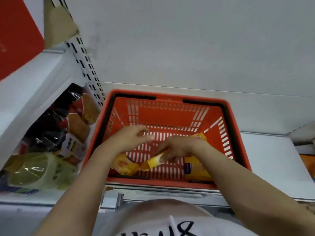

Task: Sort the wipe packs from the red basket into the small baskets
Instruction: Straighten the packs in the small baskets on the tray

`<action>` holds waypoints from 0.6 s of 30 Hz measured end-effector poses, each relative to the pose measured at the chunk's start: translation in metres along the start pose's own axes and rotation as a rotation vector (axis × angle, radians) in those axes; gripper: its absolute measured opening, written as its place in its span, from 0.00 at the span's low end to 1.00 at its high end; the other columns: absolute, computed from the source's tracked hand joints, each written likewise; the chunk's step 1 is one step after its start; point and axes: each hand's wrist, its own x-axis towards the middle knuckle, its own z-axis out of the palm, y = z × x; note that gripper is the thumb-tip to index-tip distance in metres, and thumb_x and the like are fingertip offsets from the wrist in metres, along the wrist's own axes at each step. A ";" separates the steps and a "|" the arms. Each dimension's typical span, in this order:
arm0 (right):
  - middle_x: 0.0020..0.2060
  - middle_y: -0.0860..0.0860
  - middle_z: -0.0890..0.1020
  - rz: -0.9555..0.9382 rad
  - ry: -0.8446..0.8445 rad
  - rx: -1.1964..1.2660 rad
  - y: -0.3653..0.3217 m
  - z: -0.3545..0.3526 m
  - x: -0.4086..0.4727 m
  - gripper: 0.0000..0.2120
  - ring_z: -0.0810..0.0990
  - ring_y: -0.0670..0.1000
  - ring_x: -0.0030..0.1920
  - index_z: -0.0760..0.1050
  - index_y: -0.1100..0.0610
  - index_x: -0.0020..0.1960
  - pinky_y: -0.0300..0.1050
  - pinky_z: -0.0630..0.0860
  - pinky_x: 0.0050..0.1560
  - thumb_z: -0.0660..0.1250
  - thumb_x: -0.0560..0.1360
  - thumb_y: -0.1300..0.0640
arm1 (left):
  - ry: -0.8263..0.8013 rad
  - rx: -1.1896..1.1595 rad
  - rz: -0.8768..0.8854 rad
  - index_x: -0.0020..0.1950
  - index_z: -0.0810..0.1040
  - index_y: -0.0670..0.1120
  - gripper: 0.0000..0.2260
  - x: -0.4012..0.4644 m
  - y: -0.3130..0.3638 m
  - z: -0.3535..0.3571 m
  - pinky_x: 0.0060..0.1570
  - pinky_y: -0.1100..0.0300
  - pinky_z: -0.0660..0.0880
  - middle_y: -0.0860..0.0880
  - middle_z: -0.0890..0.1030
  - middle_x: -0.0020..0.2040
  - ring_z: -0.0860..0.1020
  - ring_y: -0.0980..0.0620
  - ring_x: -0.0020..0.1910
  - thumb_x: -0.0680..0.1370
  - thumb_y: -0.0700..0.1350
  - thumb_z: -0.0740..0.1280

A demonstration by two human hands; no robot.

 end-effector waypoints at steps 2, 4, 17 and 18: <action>0.48 0.51 0.86 -0.004 0.155 0.221 0.006 -0.008 -0.001 0.10 0.87 0.52 0.45 0.82 0.55 0.59 0.49 0.83 0.49 0.70 0.78 0.57 | -0.077 -0.039 0.006 0.67 0.75 0.56 0.25 0.006 -0.002 -0.004 0.55 0.56 0.74 0.53 0.77 0.65 0.76 0.53 0.62 0.74 0.66 0.66; 0.39 0.52 0.87 -0.013 0.324 0.327 0.012 -0.018 -0.007 0.06 0.87 0.51 0.39 0.83 0.57 0.50 0.47 0.84 0.42 0.70 0.78 0.56 | -0.158 -0.104 0.003 0.68 0.74 0.57 0.29 0.010 -0.002 -0.007 0.54 0.57 0.75 0.55 0.77 0.64 0.76 0.53 0.62 0.72 0.68 0.67; 0.54 0.47 0.85 -0.113 0.400 0.821 -0.003 -0.015 -0.023 0.24 0.84 0.48 0.55 0.77 0.51 0.62 0.49 0.77 0.59 0.78 0.69 0.48 | 0.033 -0.651 0.004 0.54 0.79 0.45 0.12 0.020 0.012 -0.017 0.51 0.52 0.80 0.48 0.86 0.48 0.85 0.50 0.49 0.74 0.48 0.74; 0.52 0.49 0.86 -0.118 0.426 0.847 -0.003 -0.014 -0.022 0.20 0.85 0.50 0.53 0.79 0.53 0.59 0.49 0.79 0.56 0.78 0.69 0.51 | 0.012 -0.648 -0.008 0.55 0.79 0.45 0.12 0.019 0.011 -0.019 0.49 0.53 0.81 0.48 0.86 0.48 0.85 0.51 0.48 0.75 0.49 0.73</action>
